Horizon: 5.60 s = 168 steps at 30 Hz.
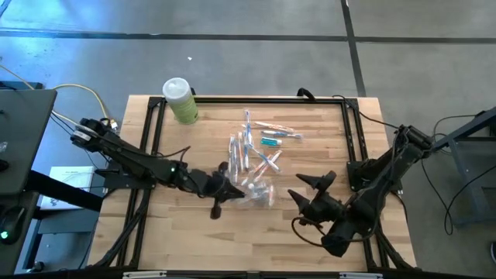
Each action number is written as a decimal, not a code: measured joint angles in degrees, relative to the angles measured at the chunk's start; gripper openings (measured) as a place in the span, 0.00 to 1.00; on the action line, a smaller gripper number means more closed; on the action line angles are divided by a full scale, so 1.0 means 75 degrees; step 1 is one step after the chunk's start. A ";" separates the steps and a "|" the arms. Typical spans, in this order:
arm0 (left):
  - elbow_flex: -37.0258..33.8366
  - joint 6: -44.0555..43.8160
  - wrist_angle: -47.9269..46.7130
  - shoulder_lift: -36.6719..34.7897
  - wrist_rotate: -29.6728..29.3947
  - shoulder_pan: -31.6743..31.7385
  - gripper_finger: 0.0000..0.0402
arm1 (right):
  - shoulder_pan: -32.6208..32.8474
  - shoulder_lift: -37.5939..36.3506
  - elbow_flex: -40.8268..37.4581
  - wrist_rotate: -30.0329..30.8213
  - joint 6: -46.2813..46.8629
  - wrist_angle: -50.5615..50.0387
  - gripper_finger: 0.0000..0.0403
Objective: Pick & Place toothbrushing station
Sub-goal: Put the blue toothbrush into the transparent organizer
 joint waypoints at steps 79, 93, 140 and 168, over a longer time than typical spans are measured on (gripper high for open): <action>-0.3188 -0.0445 0.7177 0.3002 0.0402 0.0653 0.07 | -0.0044 0.0012 -0.0010 -0.0078 0.3416 -0.2182 0.70; -0.3174 -0.0878 0.7254 0.3005 0.0543 0.0546 0.07 | -0.0044 0.0012 -0.0012 -0.0079 0.3416 -0.2182 0.70; -0.3174 -0.0204 0.7331 0.3005 0.0035 0.0291 0.35 | -0.0050 0.0012 -0.0012 -0.0428 0.3410 -0.2182 0.70; -0.3177 0.2559 0.8105 0.1687 -0.5849 -0.2092 0.41 | -0.0051 0.0015 -0.0012 -0.0833 0.3407 -0.2257 0.70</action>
